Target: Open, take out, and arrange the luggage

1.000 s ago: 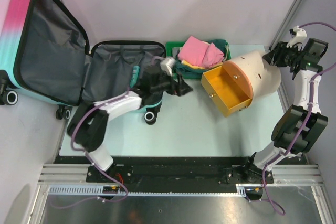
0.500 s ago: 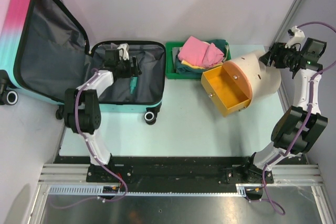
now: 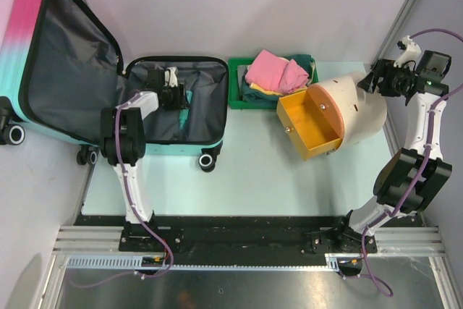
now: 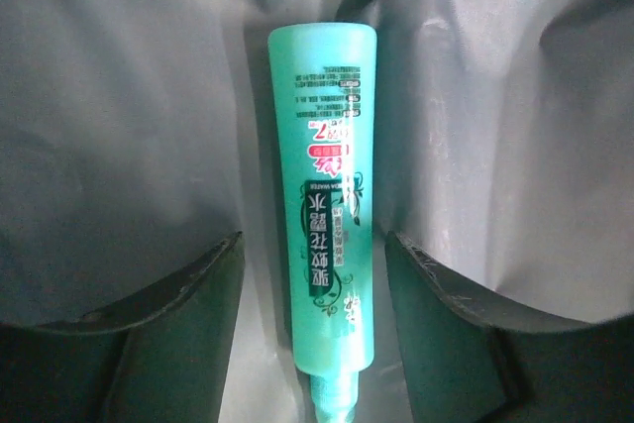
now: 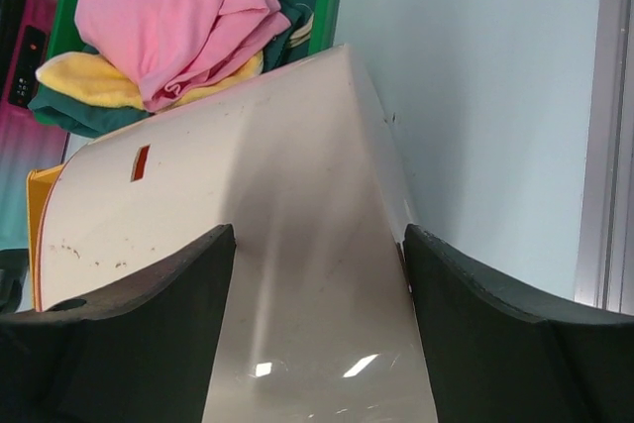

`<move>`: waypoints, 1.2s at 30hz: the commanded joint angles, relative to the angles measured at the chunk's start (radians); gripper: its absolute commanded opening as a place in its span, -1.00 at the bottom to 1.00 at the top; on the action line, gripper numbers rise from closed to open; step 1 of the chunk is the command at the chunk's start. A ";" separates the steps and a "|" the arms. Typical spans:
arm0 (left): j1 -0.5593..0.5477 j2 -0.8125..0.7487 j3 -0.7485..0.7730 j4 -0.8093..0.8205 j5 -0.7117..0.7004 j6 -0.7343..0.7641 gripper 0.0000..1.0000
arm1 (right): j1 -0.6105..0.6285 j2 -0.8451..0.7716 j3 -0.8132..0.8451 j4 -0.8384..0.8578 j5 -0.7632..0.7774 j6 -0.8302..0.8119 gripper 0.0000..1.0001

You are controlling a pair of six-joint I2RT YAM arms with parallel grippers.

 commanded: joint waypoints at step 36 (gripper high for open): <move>-0.255 -0.448 -0.027 -0.046 0.766 -0.145 -1.00 | 0.640 -0.329 -0.056 0.069 0.000 -0.758 0.57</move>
